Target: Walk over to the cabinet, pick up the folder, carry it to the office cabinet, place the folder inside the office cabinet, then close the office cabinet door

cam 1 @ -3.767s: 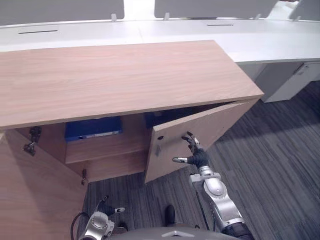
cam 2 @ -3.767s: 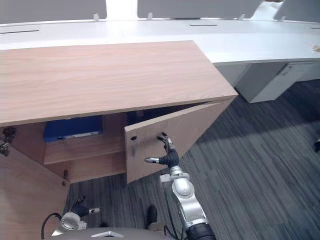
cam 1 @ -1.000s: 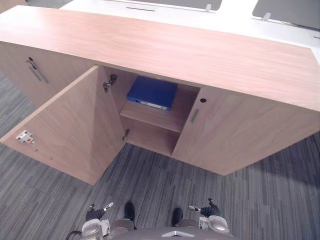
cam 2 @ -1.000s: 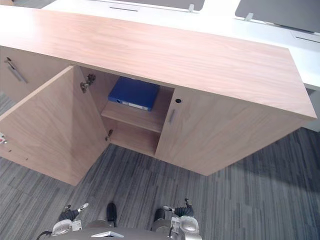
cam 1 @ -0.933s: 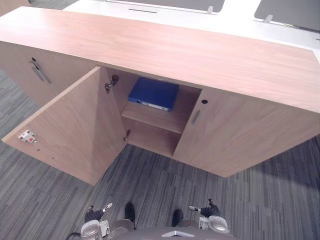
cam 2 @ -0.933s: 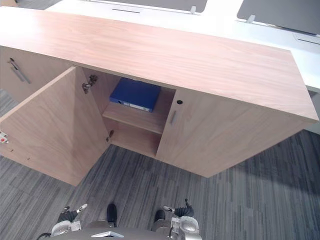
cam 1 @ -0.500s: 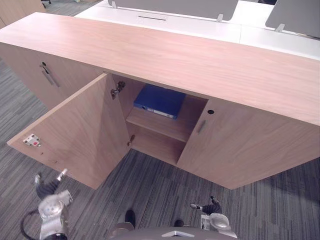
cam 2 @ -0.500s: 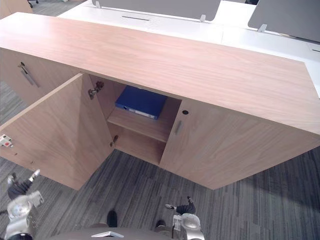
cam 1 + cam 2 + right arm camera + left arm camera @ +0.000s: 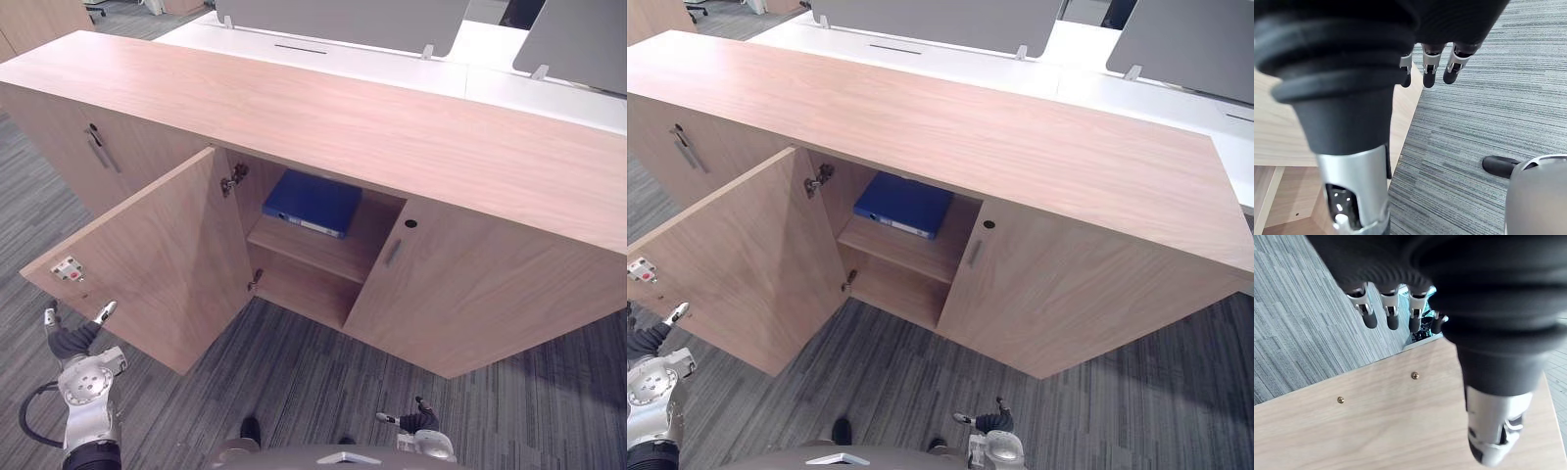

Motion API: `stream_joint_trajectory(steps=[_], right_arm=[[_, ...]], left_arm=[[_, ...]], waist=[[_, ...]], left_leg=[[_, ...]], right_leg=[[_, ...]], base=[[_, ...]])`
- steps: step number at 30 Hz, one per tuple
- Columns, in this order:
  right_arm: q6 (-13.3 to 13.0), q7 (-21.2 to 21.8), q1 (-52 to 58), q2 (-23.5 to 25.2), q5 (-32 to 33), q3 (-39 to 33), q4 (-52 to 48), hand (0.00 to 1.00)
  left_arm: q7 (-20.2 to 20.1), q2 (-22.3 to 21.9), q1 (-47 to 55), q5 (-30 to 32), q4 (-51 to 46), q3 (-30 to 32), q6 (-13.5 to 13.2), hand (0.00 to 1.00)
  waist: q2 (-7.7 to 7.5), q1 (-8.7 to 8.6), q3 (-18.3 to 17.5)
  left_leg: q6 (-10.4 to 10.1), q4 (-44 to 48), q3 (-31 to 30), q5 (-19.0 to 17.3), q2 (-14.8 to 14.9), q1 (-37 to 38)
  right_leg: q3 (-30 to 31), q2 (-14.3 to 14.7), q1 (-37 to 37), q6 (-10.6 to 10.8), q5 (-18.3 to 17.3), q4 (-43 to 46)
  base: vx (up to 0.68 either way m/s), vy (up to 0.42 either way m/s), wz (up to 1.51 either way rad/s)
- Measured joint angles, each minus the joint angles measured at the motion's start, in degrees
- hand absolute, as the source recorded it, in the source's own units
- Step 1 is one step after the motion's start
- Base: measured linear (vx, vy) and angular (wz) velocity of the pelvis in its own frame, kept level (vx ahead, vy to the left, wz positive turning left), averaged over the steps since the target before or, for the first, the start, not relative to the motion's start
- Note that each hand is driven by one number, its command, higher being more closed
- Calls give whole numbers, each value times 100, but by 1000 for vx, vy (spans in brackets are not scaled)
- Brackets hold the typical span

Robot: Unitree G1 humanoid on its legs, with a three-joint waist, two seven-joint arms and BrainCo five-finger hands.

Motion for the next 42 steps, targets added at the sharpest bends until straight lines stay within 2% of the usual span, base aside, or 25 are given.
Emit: stream_joint_trajectory(steps=[10, 16, 27, 34, 42], right_arm=[[101, 0, -17, 0, -3, -12, 34, 0], [101, 4, -14, -6, -4, -8, 36, 0], [101, 75, 25, -47, -4, 6, 88, 0], [101, 215, 26, -228, -3, 5, 187, 0], [103, 218, 34, -275, -4, -1, 198, 0]], left_arm=[[122, -28, 98, -157, -135, 172, 0, 0], [109, -24, 147, -237, -221, 402, -1, 0], [-23, 574, -74, 29, -122, 391, 44, 0], [-181, 982, -446, 225, 300, 251, 92, 0], [-274, 1058, -489, 272, 531, 42, 136, 0]], waist=[[-29, 16, -18], [-33, 25, -23], [-38, 32, -26], [-36, 18, -23], [-58, 35, -36]], left_leg=[[17, 0, 46, -17, -3, 28], [24, -2, 56, -34, -4, 112], [23, -2, 57, -63, -14, 87], [13, -1, 83, -86, -13, 89], [20, -1, 189, -116, -12, 77]], right_leg=[[34, 4, 17, 38, 31, -13], [50, 2, 98, -12, -1, -21], [71, 1, 91, -4, -8, -55], [109, 9, 82, -4, -6, -70], [220, 6, -5, -9, -7, -58]], base=[[1, -1, 0], [-23, -2, 0], [-3, 0, 0], [0, 0, 0], [-6, 1, -6]])
